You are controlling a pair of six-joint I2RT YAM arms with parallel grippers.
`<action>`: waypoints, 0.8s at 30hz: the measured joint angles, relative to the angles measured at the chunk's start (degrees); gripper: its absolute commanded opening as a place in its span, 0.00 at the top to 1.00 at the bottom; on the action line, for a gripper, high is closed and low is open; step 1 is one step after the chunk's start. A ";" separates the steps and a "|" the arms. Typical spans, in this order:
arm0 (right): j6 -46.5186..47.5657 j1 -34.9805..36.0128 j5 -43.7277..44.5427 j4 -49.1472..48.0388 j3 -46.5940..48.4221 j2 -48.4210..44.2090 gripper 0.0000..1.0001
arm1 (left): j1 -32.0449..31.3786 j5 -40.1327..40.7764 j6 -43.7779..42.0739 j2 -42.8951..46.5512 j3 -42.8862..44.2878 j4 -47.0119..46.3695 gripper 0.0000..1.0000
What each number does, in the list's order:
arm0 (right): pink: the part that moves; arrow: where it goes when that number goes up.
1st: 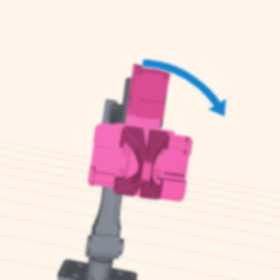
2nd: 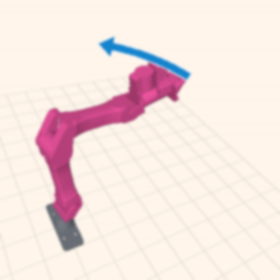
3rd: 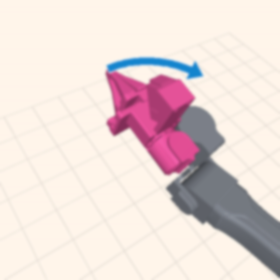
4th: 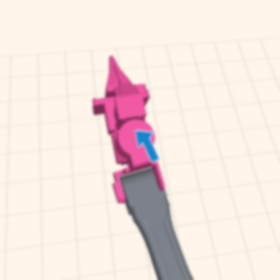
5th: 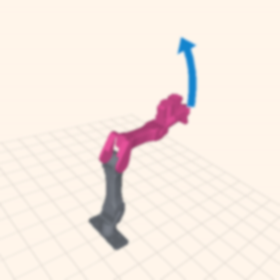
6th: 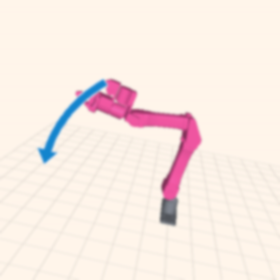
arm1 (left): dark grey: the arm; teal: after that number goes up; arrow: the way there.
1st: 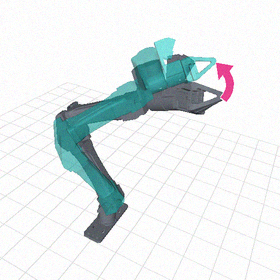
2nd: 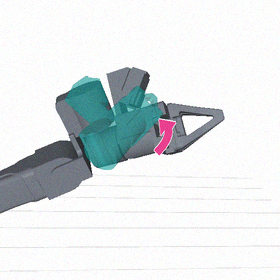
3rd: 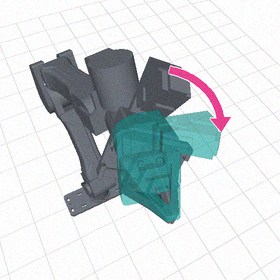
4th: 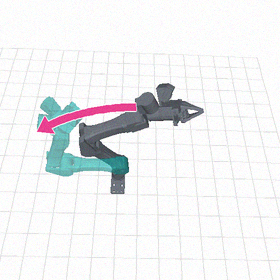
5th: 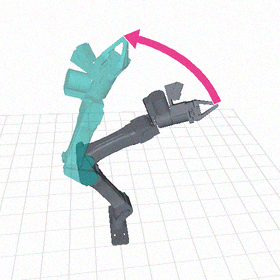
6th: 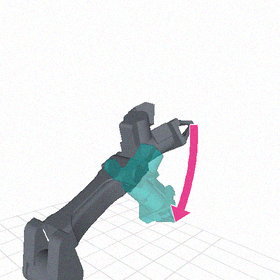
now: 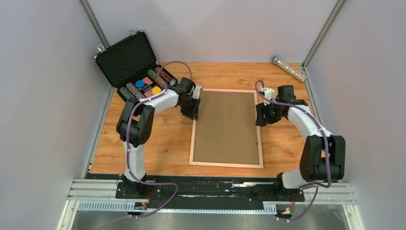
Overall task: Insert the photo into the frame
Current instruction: Adjust the photo frame at the center of the board.
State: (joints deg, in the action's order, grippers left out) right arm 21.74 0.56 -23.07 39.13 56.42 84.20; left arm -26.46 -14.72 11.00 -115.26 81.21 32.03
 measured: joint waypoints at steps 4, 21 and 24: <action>-2.71 0.00 0.44 -1.49 2.10 0.02 0.46 | 0.11 -0.68 -1.38 -0.72 1.25 1.31 1.00; -5.35 0.00 2.08 -6.45 14.45 12.50 0.46 | 0.37 -2.10 -16.92 -11.72 20.20 15.82 1.00; -4.92 0.00 2.38 -6.86 15.43 14.58 0.46 | -0.79 1.20 -20.81 -11.72 20.68 16.52 1.00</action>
State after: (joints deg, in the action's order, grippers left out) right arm 16.82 0.56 -20.69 32.27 71.85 98.78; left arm -27.24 -13.52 -9.80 -126.98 101.89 48.56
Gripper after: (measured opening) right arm 0.541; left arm 0.326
